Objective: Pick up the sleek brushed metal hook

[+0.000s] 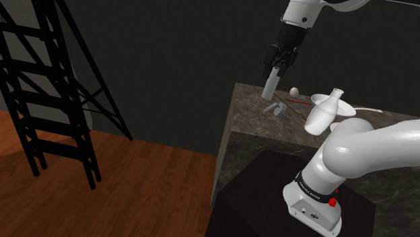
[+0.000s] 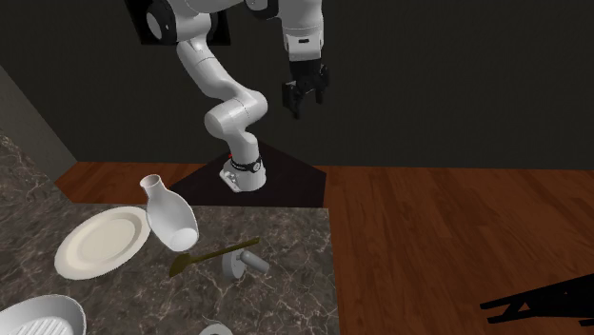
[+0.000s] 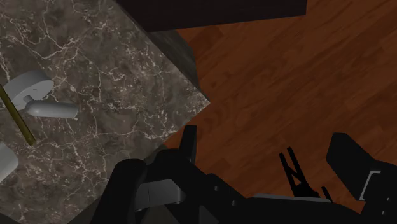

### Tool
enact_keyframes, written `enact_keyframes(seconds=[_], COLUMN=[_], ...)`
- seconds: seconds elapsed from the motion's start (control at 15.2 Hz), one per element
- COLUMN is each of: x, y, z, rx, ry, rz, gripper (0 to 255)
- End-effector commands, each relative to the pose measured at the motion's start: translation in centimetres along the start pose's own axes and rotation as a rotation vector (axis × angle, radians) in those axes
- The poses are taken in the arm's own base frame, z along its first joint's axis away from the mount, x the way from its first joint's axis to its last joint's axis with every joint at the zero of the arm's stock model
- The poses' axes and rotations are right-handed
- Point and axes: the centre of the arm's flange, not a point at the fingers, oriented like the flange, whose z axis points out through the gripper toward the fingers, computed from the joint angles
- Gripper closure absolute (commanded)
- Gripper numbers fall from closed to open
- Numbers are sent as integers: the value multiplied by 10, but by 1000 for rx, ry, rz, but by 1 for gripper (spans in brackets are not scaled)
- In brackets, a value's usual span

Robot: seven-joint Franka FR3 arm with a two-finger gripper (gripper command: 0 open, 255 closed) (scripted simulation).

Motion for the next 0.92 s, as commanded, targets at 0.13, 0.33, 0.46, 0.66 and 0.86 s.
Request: enact_keyframes(seconds=[0.13,0.33,0.46,0.66,0.86], x=[-3,-5,-5,-4,0], y=[25,62,86,123,160], z=[12,29,41,60,78], rx=[7,16,23,33,42], ry=[7,19,26,37,49], rz=[-37,-93,-131,-187,-243], gripper=[0,0,0,0,0])
